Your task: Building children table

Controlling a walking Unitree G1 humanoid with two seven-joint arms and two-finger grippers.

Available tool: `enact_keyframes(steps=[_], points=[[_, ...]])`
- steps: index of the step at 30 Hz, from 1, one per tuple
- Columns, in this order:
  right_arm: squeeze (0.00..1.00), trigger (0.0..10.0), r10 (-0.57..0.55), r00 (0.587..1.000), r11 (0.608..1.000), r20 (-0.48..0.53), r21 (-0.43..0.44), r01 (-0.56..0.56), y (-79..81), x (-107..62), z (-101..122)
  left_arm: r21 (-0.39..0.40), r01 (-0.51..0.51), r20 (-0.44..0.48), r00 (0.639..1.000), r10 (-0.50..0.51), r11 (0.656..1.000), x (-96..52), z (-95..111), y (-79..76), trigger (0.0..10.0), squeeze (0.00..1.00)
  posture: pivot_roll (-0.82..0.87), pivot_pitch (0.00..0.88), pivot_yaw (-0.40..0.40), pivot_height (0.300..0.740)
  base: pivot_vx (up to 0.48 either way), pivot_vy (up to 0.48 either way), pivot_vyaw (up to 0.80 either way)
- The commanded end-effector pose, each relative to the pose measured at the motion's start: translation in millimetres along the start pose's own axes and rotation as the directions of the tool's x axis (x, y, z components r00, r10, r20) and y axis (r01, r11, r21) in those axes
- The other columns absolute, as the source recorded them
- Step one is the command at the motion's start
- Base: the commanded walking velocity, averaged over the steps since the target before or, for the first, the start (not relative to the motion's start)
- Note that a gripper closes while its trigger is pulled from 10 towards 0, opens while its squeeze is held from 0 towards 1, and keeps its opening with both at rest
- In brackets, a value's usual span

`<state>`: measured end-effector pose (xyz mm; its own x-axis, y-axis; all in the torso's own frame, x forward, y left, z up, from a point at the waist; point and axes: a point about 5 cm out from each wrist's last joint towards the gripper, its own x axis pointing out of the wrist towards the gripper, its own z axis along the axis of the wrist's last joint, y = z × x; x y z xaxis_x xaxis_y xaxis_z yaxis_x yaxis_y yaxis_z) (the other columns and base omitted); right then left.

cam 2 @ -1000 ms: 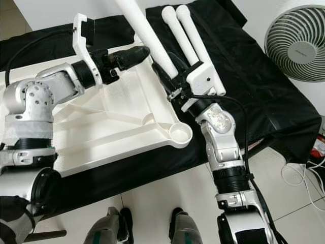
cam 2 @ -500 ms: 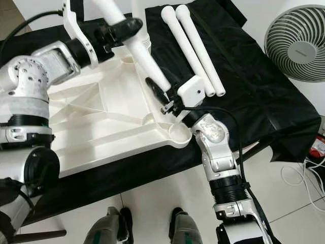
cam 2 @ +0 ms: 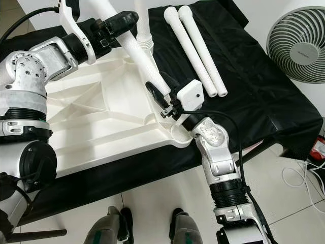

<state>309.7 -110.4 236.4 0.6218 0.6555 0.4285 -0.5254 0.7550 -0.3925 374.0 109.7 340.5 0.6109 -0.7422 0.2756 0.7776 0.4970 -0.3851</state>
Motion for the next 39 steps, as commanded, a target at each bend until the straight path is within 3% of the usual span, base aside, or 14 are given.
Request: enact_keyframes(steps=[1,4,14,15,16,17,25,35,36,38,39], points=[[0.0,10.0,0.014,1.0,1.0,0.015,-0.006,-0.014,4.5,2.1,3,0.012,0.011,-0.018,1.0,-0.011,1.0,-0.6,-4,-1.1,0.0,0.0,-0.1,0.163,0.087,0.74,0.0,0.0,0.0],[0.0,10.0,0.011,1.0,1.0,0.015,-0.01,-0.011,2.4,3.1,4,0.007,0.01,-0.052,0.999,-0.01,1.0,1.9,-16,-2.4,0.0,0.0,-0.09,0.164,0.087,0.74,0.0,0.0,0.0],[0.0,10.0,0.009,1.0,1.0,0.01,-0.007,-0.009,1.4,2.3,4,0.002,-0.006,-0.065,0.998,0.006,1.0,3.5,-22,-0.5,0.0,0.0,-0.1,0.171,0.088,0.74,0.0,0.0,0.0],[0.66,10.0,0.009,1.0,1.0,0.007,0.004,-0.009,1.3,1.8,3,0.002,-0.012,-0.068,0.998,0.012,1.0,4.0,-23,-0.1,0.0,0.0,-0.1,0.171,0.089,0.74,0.0,0.0,0.0],[0.66,10.0,0.009,1.0,1.0,0.007,0.004,-0.009,1.3,1.8,3,0.002,-0.012,-0.068,0.998,0.012,1.0,4.0,-23,-0.1,0.0,0.0,-0.1,0.171,0.089,0.74,0.0,0.0,0.0],[1.0,10.0,0.015,1.0,0.999,0.007,0.032,-0.015,1.8,0.9,3,0.003,-0.021,-0.072,0.997,0.021,1.0,4.5,-23,0.8,10.0,0.0,-0.1,0.171,0.089,0.74,0.0,0.0,0.0],[1.0,10.0,0.006,1.0,0.999,-0.007,0.05,-0.006,2.0,-1.9,0,0.008,-0.074,-0.072,0.995,0.075,0.997,2.7,-21,9.5,10.0,0.0,-0.1,0.173,0.091,0.74,0.0,0.0,0.0],[1.0,10.0,-0.049,0.998,0.998,-0.048,0.042,0.051,-8.1,-10.7,-5,0.064,-0.08,-0.158,0.983,0.089,0.995,-9.2,-24,15.8,10.0,0.0,-0.09,0.175,0.093,0.74,0.0,0.0,0.0],[0.76,10.0,-0.055,0.997,0.998,-0.054,0.037,0.057,-9.7,-11.8,-6,0.072,-0.076,-0.176,0.98,0.088,0.995,-11.0,-25,16.1,10.0,0.0,-0.09,0.175,0.093,0.74,0.0,0.0,0.0],[0.76,10.0,-0.055,0.997,0.998,-0.054,0.037,0.057,-9.7,-11.8,-6,0.072,-0.076,-0.176,0.98,0.088,0.995,-11.0,-25,16.1,10.0,0.0,-0.09,0.175,0.093,0.74,0.0,0.0,0.0],[0.0,10.0,-0.059,0.996,0.998,-0.061,0.034,0.061,-11.2,-12.9,-7,0.075,-0.062,-0.208,0.975,0.077,0.995,-13.2,-26,15.5,10.0,0.0,-0.09,0.175,0.093,0.74,0.0,0.0,0.0]])
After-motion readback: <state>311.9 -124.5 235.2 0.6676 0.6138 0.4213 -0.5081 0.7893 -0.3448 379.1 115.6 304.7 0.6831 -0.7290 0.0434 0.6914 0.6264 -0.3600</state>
